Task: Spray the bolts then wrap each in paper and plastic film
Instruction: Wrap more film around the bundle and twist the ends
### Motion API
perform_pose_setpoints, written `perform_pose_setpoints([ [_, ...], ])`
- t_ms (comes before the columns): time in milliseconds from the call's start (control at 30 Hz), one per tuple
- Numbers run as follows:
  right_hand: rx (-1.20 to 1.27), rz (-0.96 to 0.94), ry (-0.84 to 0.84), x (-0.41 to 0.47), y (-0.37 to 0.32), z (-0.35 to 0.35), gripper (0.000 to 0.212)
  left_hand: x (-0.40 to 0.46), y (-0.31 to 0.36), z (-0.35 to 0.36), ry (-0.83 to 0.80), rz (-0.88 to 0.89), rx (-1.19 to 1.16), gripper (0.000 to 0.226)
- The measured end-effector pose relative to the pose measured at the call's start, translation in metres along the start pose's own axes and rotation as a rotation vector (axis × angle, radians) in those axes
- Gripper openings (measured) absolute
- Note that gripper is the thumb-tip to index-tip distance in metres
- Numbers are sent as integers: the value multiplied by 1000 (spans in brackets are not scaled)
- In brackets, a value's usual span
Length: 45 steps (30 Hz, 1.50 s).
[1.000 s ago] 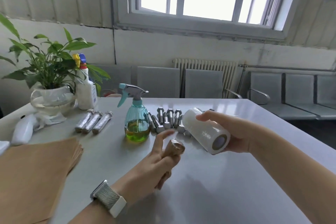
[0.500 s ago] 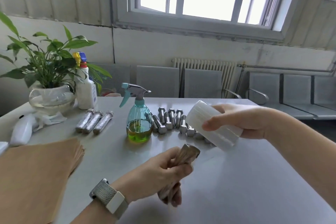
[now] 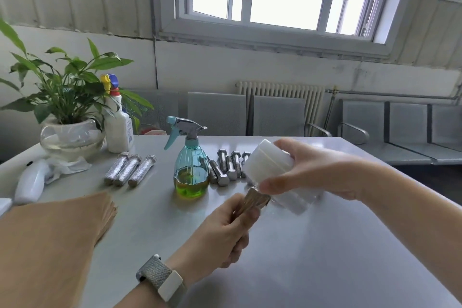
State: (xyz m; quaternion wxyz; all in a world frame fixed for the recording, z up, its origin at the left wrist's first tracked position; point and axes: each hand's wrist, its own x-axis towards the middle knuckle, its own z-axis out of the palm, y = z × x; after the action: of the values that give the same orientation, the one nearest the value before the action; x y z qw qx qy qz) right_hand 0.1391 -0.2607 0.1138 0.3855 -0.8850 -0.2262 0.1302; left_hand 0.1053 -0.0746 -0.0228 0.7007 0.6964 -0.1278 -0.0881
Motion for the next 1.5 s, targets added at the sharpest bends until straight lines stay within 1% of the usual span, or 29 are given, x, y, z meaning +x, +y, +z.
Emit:
perform_pose_setpoints([
  [100, -49, -74, 53, 2, -2, 16, 66, 2, 0, 0, 44, -39, -56, 54],
  [167, -102, -114, 82, 3, -2, 27, 61, 2, -1, -4, 70, -52, -119, 44],
  [200, -160, -133, 105, 3, -2, 33, 63, 1, -1, -5, 80, -56, -151, 37],
  [267, -385, -207, 170, 7, 3, 47, 68, 2, -3, -8, 122, -78, -232, 25],
  [333, -559, -313, 266, 11, 9, 62, 66, 4, -2, -9, 174, -134, -307, 31],
  [400, -574, -447, 345, 14, 14, 74, 68, 6, 1, -10, 220, -161, -414, 35],
  [500, -606, -643, 462, 18, 21, 86, 68, 6, 7, -15, 242, -128, -599, 38],
  [600, -710, -714, 590, 22, 26, 93, 75, 2, 11, -22, 193, -56, -767, 38],
  [633, -713, -726, 602, 24, 27, 95, 75, 2, 10, -23, 179, -40, -801, 43],
  [700, -695, -753, 596, 26, 31, 99, 73, 2, 12, -24, 127, -42, -838, 68],
  [733, -688, -774, 587, 28, 34, 101, 71, 3, 13, -23, 105, -57, -847, 77],
  [767, -690, -802, 578, 29, 37, 103, 66, 3, 14, -23, 101, -69, -849, 77],
  [800, -698, -828, 570, 30, 41, 106, 62, 3, 15, -23, 99, -81, -847, 72],
  [833, -712, -845, 559, 31, 45, 110, 61, 4, 15, -23, 99, -107, -849, 68],
  [900, -747, -865, 544, 33, 52, 119, 62, 5, 15, -23, 128, -194, -863, 68],
  [1000, -795, -883, 571, 39, 61, 132, 66, 5, 17, -27, 204, -352, -942, 83],
  [1067, -814, -911, 588, 45, 65, 135, 72, 8, 15, -30, 269, -412, -1022, 95],
  [1133, -820, -968, 612, 51, 67, 136, 64, 10, 14, -32, 343, -397, -1060, 97],
  [1233, -797, -1032, 655, 56, 66, 137, 48, 10, 15, -33, 340, -381, -1111, 98],
  [1300, -777, -1058, 676, 57, 67, 138, 40, 10, 16, -34, 376, -359, -1135, 94],
  [1400, -741, -1071, 725, 56, 66, 137, 40, 10, 17, -36, 406, -304, -1176, 89],
  [1500, -613, -1068, 799, 55, 63, 136, 45, 6, 20, -39, 333, -227, -1225, 89],
])
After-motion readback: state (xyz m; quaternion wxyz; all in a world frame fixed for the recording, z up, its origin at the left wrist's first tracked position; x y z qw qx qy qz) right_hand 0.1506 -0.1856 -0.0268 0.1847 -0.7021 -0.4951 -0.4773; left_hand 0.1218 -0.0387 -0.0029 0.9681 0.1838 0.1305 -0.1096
